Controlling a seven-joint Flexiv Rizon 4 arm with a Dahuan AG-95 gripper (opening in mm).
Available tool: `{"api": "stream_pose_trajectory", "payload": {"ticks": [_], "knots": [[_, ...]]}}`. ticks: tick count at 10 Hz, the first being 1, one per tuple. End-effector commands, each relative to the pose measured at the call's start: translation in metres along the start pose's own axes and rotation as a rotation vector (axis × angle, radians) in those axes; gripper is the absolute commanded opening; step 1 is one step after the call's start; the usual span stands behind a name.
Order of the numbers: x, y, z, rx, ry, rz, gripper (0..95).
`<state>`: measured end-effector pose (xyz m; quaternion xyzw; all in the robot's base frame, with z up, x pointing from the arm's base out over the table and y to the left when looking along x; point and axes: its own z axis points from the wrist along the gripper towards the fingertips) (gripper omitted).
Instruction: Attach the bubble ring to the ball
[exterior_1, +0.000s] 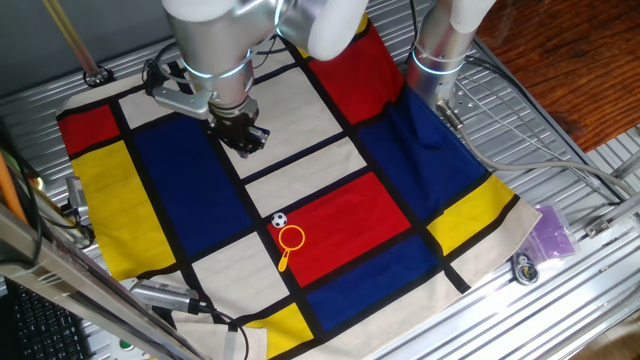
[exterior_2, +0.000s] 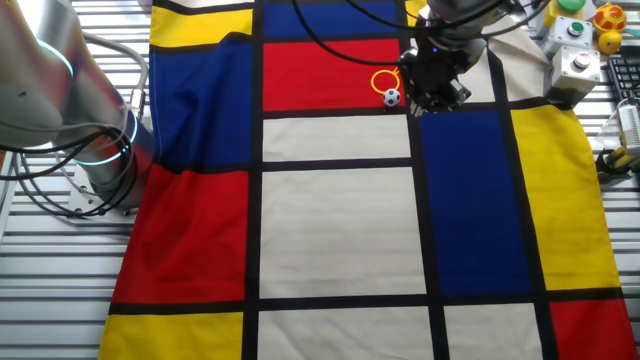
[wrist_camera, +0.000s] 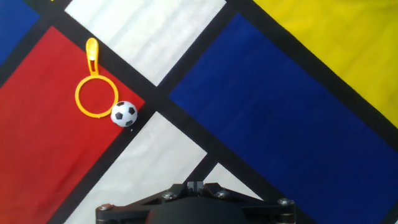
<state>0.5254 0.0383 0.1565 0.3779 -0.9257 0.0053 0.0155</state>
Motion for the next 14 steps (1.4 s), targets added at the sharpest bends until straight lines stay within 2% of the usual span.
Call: {"api": "stream_pose_trajectory", "payload": {"ticks": [1,2,4,6,7,8,9,11,14], "knots": [[0.0004,0.0005,-0.0003,-0.015,-0.016,-0.149,0.0],[0.0004,0.0005,-0.0003,-0.041,-0.037,-0.148,0.0],[0.0004,0.0005,-0.0003,-0.033,-0.031,-0.175,0.0],[0.0004,0.0005,-0.0003,-0.024,-0.018,-0.139,0.0],[0.0004,0.0005,-0.0003,-0.039,0.001,-0.096,0.0],[0.0004,0.0005,-0.0003,-0.035,0.018,-0.077,0.0],[0.0004,0.0005,-0.0003,-0.012,0.042,-0.078,0.0],[0.0004,0.0005,-0.0003,-0.018,0.037,-0.075,0.0],[0.0004,0.0005,-0.0003,-0.019,0.046,-0.100,0.0]]}}
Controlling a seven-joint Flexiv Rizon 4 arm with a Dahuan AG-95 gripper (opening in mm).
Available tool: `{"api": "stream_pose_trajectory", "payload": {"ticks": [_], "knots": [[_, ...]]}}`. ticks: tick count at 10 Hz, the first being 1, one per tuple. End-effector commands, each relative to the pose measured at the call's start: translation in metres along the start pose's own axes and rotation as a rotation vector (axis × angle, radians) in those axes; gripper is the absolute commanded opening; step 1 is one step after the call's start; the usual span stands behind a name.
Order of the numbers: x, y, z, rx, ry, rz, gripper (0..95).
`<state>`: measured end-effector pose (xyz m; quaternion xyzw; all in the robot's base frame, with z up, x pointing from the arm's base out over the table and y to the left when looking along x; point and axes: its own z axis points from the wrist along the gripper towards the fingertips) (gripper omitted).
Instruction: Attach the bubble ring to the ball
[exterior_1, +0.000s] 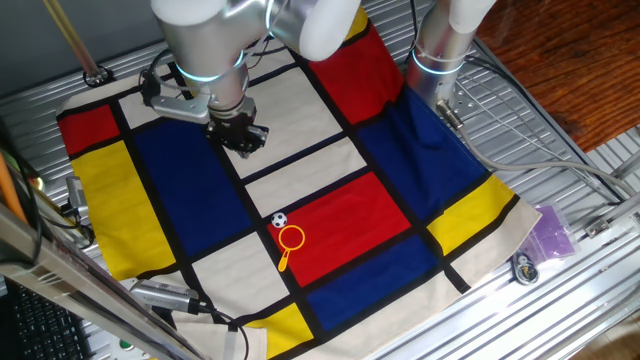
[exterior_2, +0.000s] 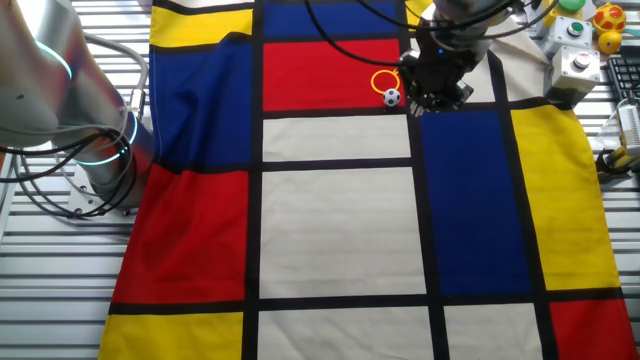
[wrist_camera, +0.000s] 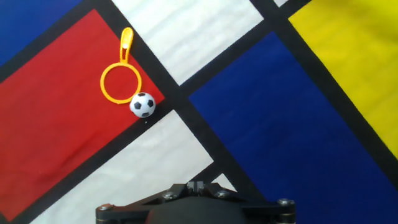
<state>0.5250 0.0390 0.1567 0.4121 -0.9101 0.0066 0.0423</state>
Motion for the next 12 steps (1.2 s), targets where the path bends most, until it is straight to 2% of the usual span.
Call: {"api": "stream_pose_trajectory", "payload": {"ticks": [1,2,5,7,8,11,12], "knots": [[0.001,0.000,0.000,-0.005,0.002,-0.022,0.0],[0.001,0.000,0.000,-0.004,0.008,-0.024,0.0],[-0.002,0.001,0.000,-0.004,-0.007,-0.080,0.0],[-0.024,0.015,0.006,-0.001,-0.005,-0.099,0.0],[-0.035,0.023,0.010,-0.002,-0.006,-0.096,19.0],[-0.085,0.051,0.029,-0.001,-0.003,-0.086,19.0],[-0.098,0.059,0.036,-0.002,-0.008,-0.066,38.0]]}}
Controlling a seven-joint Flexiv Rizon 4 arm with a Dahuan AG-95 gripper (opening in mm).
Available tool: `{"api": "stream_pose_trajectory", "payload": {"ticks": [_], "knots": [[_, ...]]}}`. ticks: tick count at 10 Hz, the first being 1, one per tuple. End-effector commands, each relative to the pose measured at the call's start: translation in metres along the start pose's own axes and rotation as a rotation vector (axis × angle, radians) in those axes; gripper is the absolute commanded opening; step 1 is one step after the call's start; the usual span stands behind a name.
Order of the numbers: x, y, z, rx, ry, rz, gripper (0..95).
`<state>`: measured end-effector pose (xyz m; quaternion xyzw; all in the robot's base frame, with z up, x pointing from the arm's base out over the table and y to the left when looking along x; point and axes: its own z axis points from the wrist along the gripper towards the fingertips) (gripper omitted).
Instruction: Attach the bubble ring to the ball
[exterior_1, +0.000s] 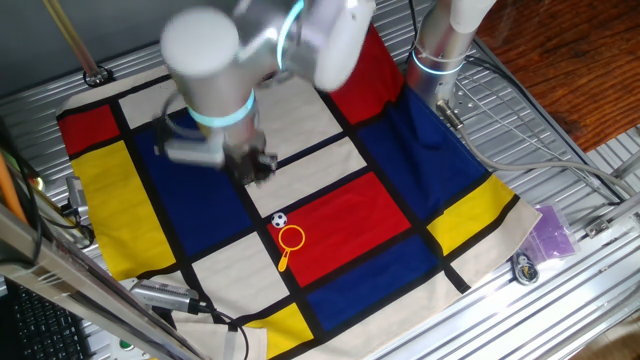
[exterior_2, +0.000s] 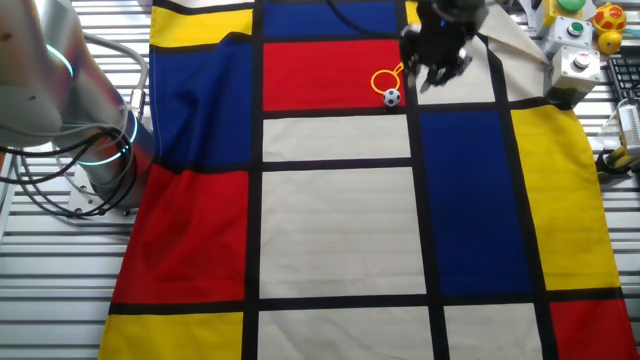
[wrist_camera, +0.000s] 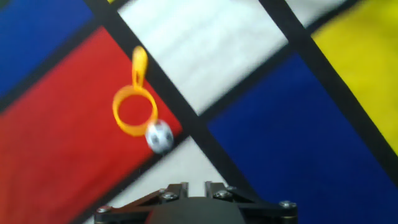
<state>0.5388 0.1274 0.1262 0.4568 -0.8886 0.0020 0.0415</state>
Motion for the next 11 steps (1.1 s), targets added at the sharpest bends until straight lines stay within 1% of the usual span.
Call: {"api": "stream_pose_trajectory", "payload": {"ticks": [1,2,3,4,5,6,7,9,11], "knots": [[-0.038,0.020,0.021,0.006,-0.007,0.076,38.0],[-0.052,0.031,0.028,0.007,-0.007,0.109,38.0],[-0.063,0.038,0.032,0.008,-0.004,0.124,38.0],[-0.072,0.043,0.037,0.010,-0.001,0.132,38.0],[-0.077,0.045,0.044,0.008,-0.004,0.127,38.0],[-0.079,0.047,0.053,0.006,-0.009,0.118,38.0],[-0.079,0.048,0.059,0.004,-0.013,0.113,38.0],[-0.081,0.050,0.067,0.001,-0.018,0.110,38.0],[-0.083,0.054,0.074,0.005,-0.021,0.110,38.0]]}}
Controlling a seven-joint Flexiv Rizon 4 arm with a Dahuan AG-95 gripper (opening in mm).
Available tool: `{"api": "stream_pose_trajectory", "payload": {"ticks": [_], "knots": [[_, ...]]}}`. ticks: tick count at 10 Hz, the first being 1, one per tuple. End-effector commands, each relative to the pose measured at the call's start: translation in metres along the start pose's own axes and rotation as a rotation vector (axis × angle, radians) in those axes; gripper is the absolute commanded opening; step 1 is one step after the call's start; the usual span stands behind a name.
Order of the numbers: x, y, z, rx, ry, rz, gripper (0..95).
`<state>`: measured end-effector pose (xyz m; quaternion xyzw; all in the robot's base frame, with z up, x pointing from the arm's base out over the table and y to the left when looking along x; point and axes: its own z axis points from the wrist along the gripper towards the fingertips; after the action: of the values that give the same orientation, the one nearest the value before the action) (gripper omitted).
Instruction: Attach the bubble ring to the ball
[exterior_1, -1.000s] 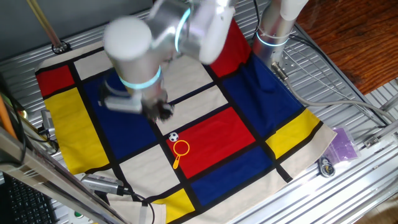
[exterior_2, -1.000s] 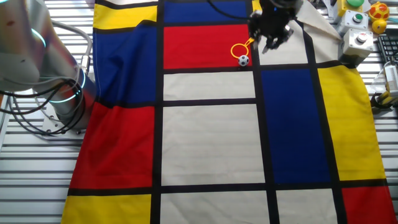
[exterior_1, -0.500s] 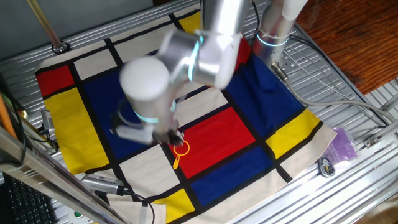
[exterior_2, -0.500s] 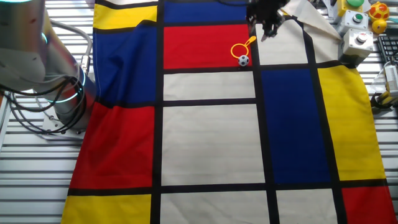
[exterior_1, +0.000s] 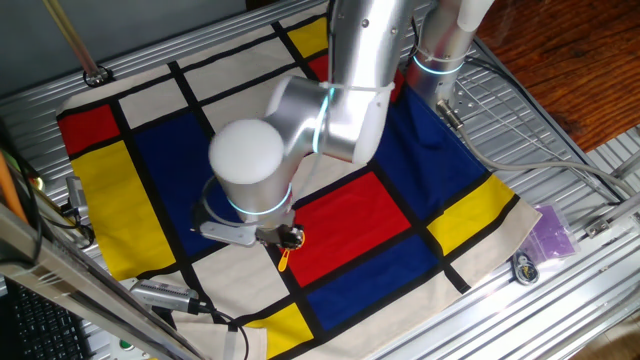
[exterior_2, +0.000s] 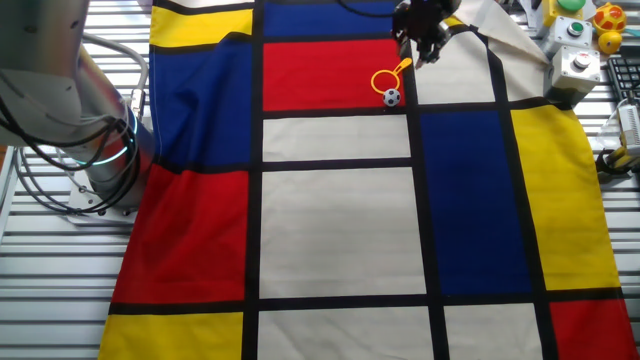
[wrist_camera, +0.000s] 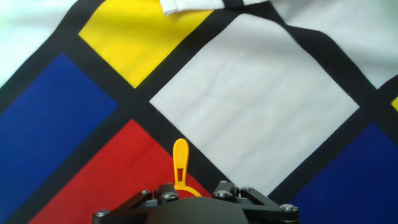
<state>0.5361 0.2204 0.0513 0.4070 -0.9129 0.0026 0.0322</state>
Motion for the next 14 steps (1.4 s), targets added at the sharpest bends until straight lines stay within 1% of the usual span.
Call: {"api": "stream_pose_trajectory", "payload": {"ticks": [1,7,12,13,14], "knots": [[-0.003,0.001,0.008,0.002,-0.007,-0.003,38.0],[-0.008,0.008,0.030,0.014,-0.032,-0.003,38.0],[-0.010,0.010,0.038,0.019,-0.041,0.005,38.0],[-0.010,0.011,0.038,0.019,-0.043,0.006,19.0],[-0.010,0.011,0.039,0.020,-0.045,0.006,19.0]]}}
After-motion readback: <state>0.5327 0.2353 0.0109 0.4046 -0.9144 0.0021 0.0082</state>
